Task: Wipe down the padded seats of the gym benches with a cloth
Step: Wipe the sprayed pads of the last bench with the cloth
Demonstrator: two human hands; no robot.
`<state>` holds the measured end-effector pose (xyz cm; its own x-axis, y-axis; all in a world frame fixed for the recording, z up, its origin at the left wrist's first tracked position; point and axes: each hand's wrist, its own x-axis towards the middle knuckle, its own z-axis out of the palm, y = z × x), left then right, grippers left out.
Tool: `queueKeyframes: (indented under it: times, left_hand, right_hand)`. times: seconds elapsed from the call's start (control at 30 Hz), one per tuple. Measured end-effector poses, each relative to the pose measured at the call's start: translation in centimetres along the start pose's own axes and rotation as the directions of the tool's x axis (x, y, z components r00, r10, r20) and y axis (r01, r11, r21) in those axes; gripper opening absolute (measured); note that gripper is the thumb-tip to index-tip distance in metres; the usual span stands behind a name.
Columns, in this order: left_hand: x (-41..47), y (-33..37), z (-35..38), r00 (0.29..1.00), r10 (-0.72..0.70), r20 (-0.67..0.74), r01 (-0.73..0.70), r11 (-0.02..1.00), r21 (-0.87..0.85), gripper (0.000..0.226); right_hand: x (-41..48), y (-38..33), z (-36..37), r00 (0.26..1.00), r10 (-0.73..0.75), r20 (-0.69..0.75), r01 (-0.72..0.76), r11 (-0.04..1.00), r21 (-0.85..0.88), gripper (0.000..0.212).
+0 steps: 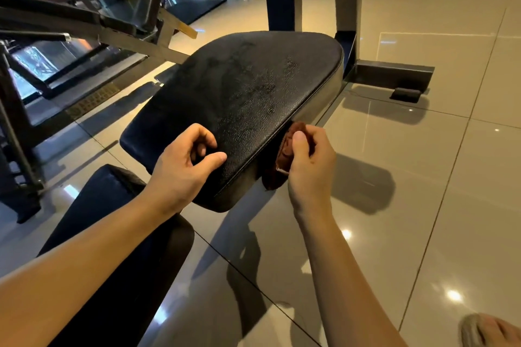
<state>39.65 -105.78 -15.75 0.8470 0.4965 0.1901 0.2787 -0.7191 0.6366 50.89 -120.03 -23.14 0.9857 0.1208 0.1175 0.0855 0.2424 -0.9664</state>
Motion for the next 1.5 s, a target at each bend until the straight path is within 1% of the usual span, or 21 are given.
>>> queueKeyframes:
  times: [0.23,0.3,0.37,0.4,0.43,0.5,0.53,0.57,0.6,0.63,0.7,0.8,0.87,0.93,1.0,1.07,1.17,1.23,1.3,1.4,1.5]
  left_hand:
    - [0.1,0.3,0.0,1.0,-0.025,0.007,0.025,1.0,-0.004,0.013]
    - [0.0,0.5,-0.3,0.999,-0.031,0.022,0.031,0.999,-0.012,0.012]
    - [-0.1,0.8,-1.0,0.998,-0.023,0.054,0.022,1.0,0.017,0.013]
    - [-0.2,0.9,-1.3,0.997,-0.019,0.072,0.016,0.999,0.036,0.014]
    - [-0.4,0.9,-1.7,0.996,-0.016,0.09,0.012,0.999,0.05,0.017]
    - [-0.8,0.8,-2.2,0.994,0.001,0.113,-0.009,0.997,0.076,0.022]
    - [-1.0,0.8,-2.4,0.993,0.012,0.119,-0.024,0.995,0.097,0.025]
    - [-1.3,0.9,-2.5,0.993,0.025,0.119,-0.04,0.992,0.123,0.027]
    - [-1.6,0.9,-2.6,0.993,0.043,0.114,-0.06,0.987,0.151,0.029]
    - [-1.9,1.0,-2.8,0.992,0.062,0.113,-0.082,0.981,0.178,0.03]
    - [-2.7,1.1,-3.2,0.988,0.08,0.134,-0.105,0.975,0.194,0.031]
    - [-4.0,1.3,-3.9,0.981,0.075,0.179,-0.108,0.977,0.185,0.033]
    - [-5.0,1.4,-4.2,0.975,0.063,0.215,-0.104,0.977,0.187,0.032]
    - [-6.0,1.3,-4.9,0.972,0.044,0.232,-0.092,0.976,0.197,0.033]
    - [-7.5,1.1,-5.9,0.976,0.023,0.218,-0.063,0.982,0.179,0.033]
    - [-9.4,1.2,-6.9,0.977,0.009,0.212,-0.025,0.997,0.076,0.033]
    - [-13.2,2.2,-8.1,0.95,0.045,0.31,-0.003,0.991,-0.136,0.046]
    - [-15.8,3.3,-8.8,0.933,0.089,0.348,-0.014,0.977,-0.213,0.052]
    - [-18.2,4.4,-9.5,0.946,0.116,0.303,-0.042,0.97,-0.238,0.045]
    - [-22.0,5.9,-11.2,0.975,0.128,0.18,-0.076,0.96,-0.269,0.022]
    - [-26.1,7.0,-13.5,0.978,0.129,0.163,-0.066,0.937,-0.344,0.008]
  right_hand:
    - [-5.6,0.5,-0.2,0.952,-0.081,0.297,0.083,0.997,0.005,0.013]
    - [-7.7,0.6,-0.2,0.897,-0.096,0.431,0.122,0.992,-0.033,0.012]
    - [-9.7,0.5,-0.4,0.831,-0.069,0.552,0.138,0.987,-0.084,0.011]
    - [-10.2,0.3,-0.7,0.825,-0.073,0.56,0.149,0.985,-0.091,0.011]
    - [-10.0,0.0,-1.1,0.855,-0.084,0.512,0.142,0.987,-0.074,0.012]
    - [-7.6,-1.1,-2.0,0.957,-0.078,0.278,0.083,0.997,-0.008,0.012]
    - [-5.7,-1.8,-2.3,0.988,-0.049,0.144,0.048,0.999,0.01,0.013]
    - [-3.5,-2.5,-2.5,0.999,-0.01,0.042,0.009,1.0,0.014,0.013]
    - [-1.6,-3.4,-2.5,0.999,0.032,-0.004,-0.032,0.999,0.015,0.014]
    - [-0.2,-4.1,-2.3,0.998,0.058,-0.006,-0.058,0.998,0.007,0.015]
    - [0.2,-4.6,-1.3,0.994,0.074,0.078,-0.072,0.997,-0.026,0.017]
    - [-3.2,-4.4,-0.1,0.97,0.005,0.242,0.023,0.993,-0.113,0.018]
    - [-6.5,-4.1,0.0,0.925,0.009,0.38,0.057,0.985,-0.161,0.016]
    - [-9.1,-4.4,-0.2,0.862,0.094,0.498,-0.006,0.984,-0.176,0.014]
    - [-11.2,-4.9,-0.7,0.838,0.172,0.518,-0.126,0.984,-0.124,0.013]
    - [-12.4,-6.0,-1.5,0.849,0.211,0.484,-0.218,0.975,-0.042,0.013]
    - [-14.5,-8.5,-2.6,0.833,0.192,0.519,-0.204,0.978,-0.034,0.01]
    - [-16.1,-10.6,-3.1,0.817,0.177,0.549,-0.186,0.982,-0.041,0.014]
    - [-18.0,-13.0,-3.8,0.816,0.178,0.55,-0.168,0.983,-0.069,0.021]
    - [-21.1,-16.6,-5.3,0.789,0.177,0.589,-0.118,0.984,-0.136,0.033]
    - [-25.1,-20.3,-6.6,0.742,0.184,0.645,-0.064,0.977,-0.205,0.04]
